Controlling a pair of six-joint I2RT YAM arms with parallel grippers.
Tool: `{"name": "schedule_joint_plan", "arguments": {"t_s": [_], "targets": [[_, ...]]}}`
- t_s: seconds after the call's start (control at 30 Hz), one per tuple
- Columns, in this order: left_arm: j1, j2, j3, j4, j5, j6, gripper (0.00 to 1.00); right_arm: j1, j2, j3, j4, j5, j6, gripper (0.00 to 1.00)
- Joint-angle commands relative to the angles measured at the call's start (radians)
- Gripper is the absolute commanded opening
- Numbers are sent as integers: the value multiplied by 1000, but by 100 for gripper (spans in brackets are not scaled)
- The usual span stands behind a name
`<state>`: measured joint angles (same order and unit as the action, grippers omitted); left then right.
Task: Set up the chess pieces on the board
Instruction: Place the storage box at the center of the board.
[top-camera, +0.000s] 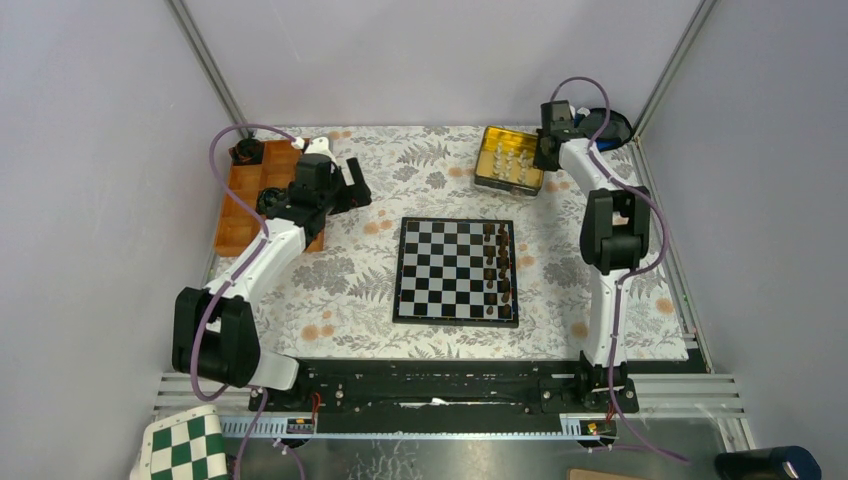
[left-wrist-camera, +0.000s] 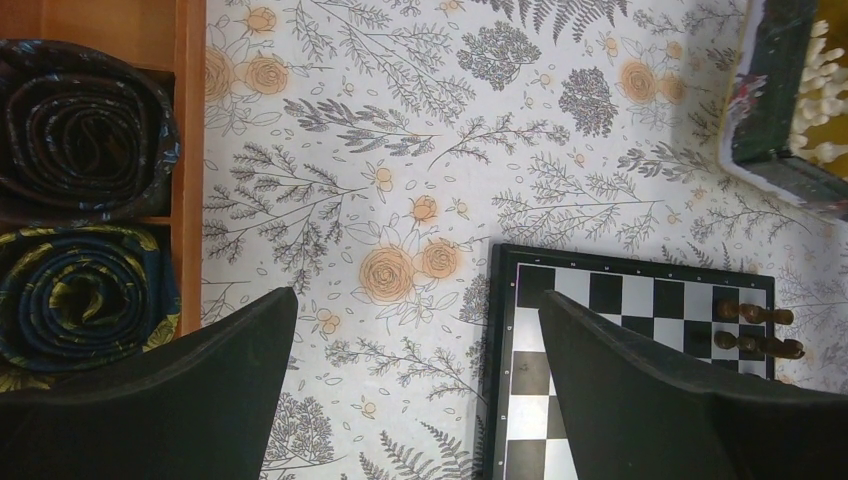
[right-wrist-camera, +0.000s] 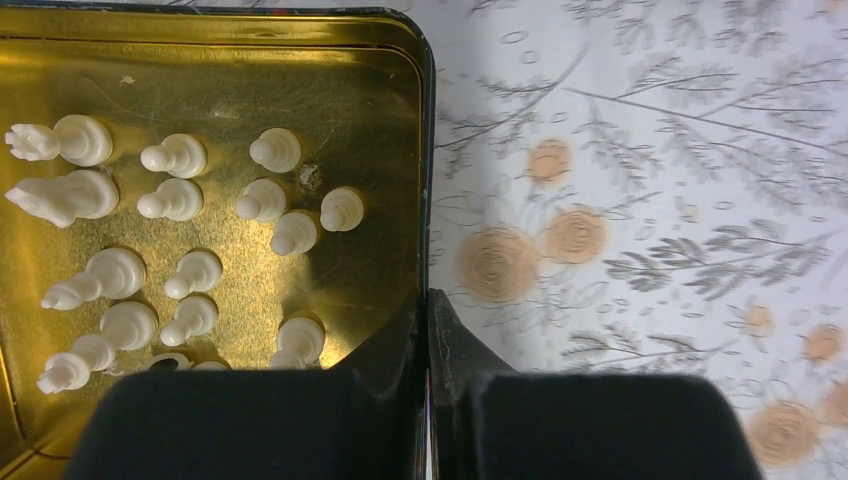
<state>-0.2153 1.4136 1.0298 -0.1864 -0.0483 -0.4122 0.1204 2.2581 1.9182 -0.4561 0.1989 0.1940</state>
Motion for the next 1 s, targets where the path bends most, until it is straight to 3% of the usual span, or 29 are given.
{"name": "schedule_joint_plan", "arguments": {"t_s": [0.0, 0.97], "targets": [[-2, 11, 35, 50, 19, 11, 99, -26, -134, -13, 12, 62, -31, 0], [-2, 7, -11, 94, 107, -20, 99, -173, -413, -460, 8, 196, 8, 0]]}}
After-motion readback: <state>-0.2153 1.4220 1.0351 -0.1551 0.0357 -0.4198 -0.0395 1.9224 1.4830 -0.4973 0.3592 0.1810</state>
